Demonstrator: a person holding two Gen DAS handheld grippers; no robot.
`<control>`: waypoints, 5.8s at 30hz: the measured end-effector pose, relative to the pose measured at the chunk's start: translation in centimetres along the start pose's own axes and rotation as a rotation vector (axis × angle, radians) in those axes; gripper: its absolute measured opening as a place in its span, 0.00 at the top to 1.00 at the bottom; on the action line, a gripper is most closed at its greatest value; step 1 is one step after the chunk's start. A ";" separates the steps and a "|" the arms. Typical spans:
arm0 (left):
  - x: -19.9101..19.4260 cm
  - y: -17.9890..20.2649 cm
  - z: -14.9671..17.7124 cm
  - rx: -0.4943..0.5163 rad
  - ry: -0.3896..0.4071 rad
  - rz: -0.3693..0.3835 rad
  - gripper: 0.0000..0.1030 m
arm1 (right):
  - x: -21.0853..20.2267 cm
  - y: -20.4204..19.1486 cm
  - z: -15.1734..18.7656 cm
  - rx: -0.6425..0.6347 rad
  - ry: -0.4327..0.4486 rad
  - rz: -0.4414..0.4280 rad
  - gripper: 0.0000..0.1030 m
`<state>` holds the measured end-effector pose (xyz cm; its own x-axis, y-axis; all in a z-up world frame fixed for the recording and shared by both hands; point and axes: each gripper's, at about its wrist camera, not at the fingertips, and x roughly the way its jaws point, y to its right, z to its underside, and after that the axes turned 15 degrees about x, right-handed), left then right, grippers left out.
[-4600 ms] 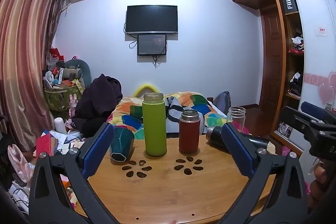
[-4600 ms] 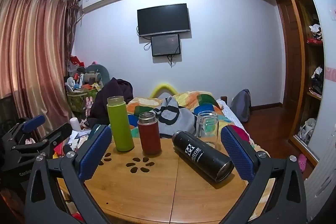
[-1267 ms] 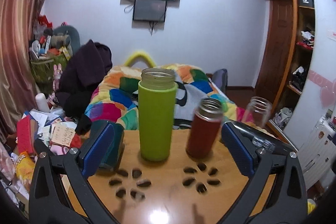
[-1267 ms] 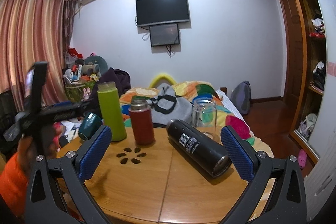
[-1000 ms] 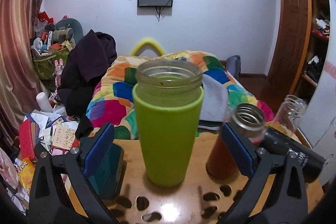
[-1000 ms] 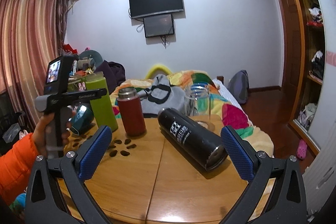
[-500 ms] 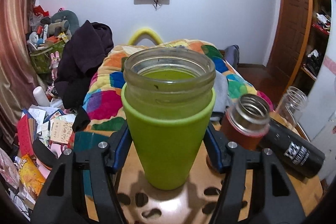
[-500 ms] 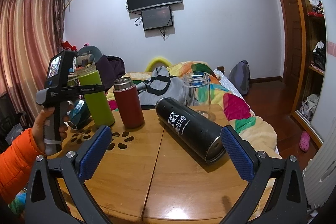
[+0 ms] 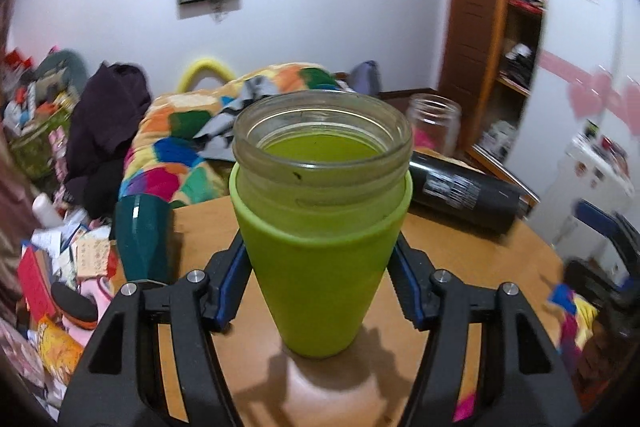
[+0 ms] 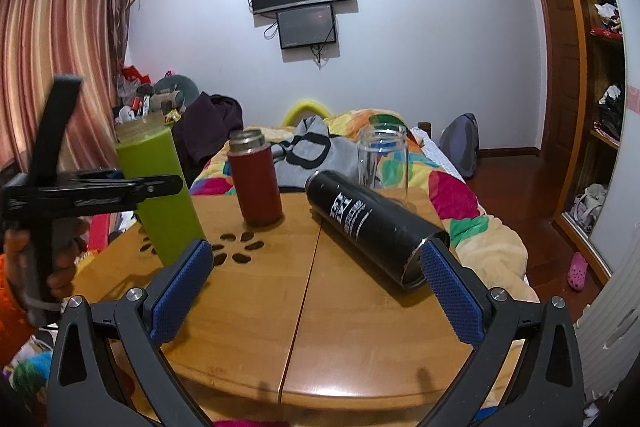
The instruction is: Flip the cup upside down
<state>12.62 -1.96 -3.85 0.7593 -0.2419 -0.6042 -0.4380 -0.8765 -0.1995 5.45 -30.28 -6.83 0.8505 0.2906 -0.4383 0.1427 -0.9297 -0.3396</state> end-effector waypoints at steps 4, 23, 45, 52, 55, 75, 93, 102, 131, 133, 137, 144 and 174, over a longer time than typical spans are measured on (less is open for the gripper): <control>-1.7 2.9 0.2 0.065 0.025 0.082 0.39 | -0.1 -0.2 1.2 -0.025 -0.019 0.002 0.00; -3.6 3.6 0.9 0.021 0.120 0.216 0.33 | 3.6 -2.5 5.2 -0.095 -0.177 -0.094 0.00; -2.8 1.3 0.9 -0.127 0.192 0.384 0.34 | 7.3 -7.0 7.2 -0.204 -0.220 -0.233 0.39; -2.9 -0.5 1.5 -0.186 0.196 0.424 0.35 | 6.5 -7.6 7.4 -0.253 -0.204 -0.216 0.39; -2.6 -2.2 1.9 -0.258 0.198 0.439 0.38 | 5.9 -8.0 7.4 -0.281 -0.190 -0.213 0.39; 2.2 -4.0 5.0 -0.350 0.069 0.392 0.53 | 5.8 -6.9 6.8 -0.222 -0.191 -0.246 0.40; 1.8 1.0 3.6 -0.070 0.046 0.176 0.53 | 7.0 -5.9 7.8 -0.189 -0.282 -0.207 0.39; 0.3 1.1 3.5 -0.043 0.096 0.144 0.54 | 4.0 -6.6 6.9 -0.218 -0.172 -0.207 0.39; -4.9 -1.8 6.6 -0.062 0.151 0.013 0.40 | 3.5 -10.7 -2.0 -0.209 -0.089 -0.255 0.39; -5.2 -2.1 6.8 -0.078 0.159 0.010 0.39 | 4.1 -11.2 -2.3 -0.215 -0.099 -0.252 0.39; -5.3 -2.7 7.3 -0.097 0.161 -0.003 0.38 | 5.9 -11.8 -3.3 -0.212 -0.123 -0.242 0.39; -5.1 -3.6 8.0 -0.125 0.157 -0.012 0.35 | 8.1 -13.3 -4.0 -0.224 -0.153 -0.216 0.39; -9.8 -1.1 5.6 -0.105 0.293 -0.149 0.07 | 1.6 -9.0 -4.5 -0.137 -0.018 -0.173 0.16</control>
<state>2.97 3.65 -2.01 0.9239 -0.2041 -0.3236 -0.2716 -0.9456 -0.1791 7.86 -22.49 -0.74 0.7985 0.4512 -0.3985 0.3542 -0.8874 -0.2952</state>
